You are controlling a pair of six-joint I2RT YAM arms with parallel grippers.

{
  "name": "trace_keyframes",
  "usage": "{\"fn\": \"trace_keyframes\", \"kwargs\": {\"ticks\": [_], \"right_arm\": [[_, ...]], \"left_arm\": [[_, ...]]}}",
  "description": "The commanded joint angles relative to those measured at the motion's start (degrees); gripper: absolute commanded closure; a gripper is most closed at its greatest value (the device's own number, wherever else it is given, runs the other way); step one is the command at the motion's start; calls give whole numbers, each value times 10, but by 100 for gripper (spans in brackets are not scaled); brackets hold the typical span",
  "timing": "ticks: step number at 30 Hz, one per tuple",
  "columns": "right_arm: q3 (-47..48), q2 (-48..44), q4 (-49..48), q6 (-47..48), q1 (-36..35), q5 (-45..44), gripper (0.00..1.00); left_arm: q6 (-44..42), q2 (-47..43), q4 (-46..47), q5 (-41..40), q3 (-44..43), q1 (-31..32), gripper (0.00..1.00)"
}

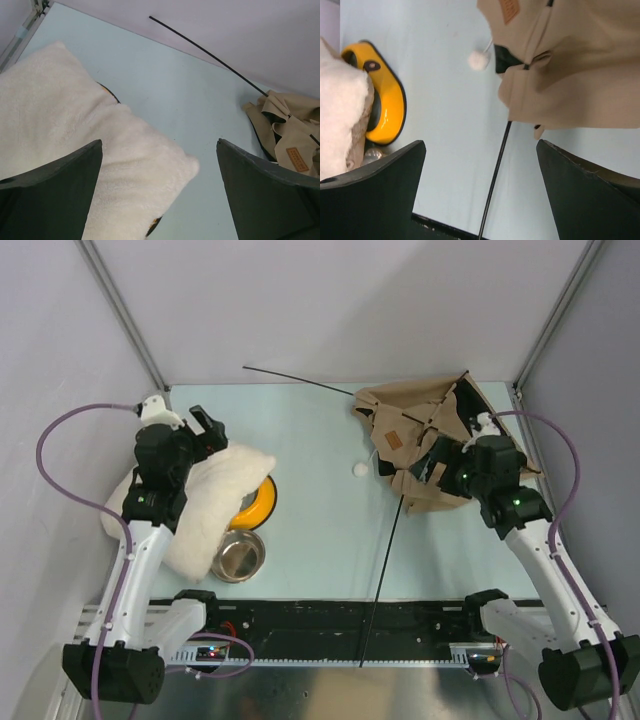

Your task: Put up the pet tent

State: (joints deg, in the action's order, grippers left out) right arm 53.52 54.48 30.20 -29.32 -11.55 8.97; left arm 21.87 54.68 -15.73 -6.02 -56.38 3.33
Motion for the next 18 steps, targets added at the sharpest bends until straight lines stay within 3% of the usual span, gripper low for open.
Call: {"fn": "trace_keyframes", "kwargs": {"ticks": [1, 4, 9, 18], "right_arm": [[21, -11, 22, 2, -84, -50, 1], [1, -18, 22, -12, -160, -91, 1], [-44, -37, 17, -65, -270, -168, 0], [-128, -23, 12, -195, -452, -265, 7]], "left_arm": [[42, -33, 7, -28, 25, -2, 0], [51, -38, 6, -28, 42, -1, 0], [9, -21, 6, 105, 46, 4, 0], [-8, 6, 20, 226, 62, 37, 1]]}}
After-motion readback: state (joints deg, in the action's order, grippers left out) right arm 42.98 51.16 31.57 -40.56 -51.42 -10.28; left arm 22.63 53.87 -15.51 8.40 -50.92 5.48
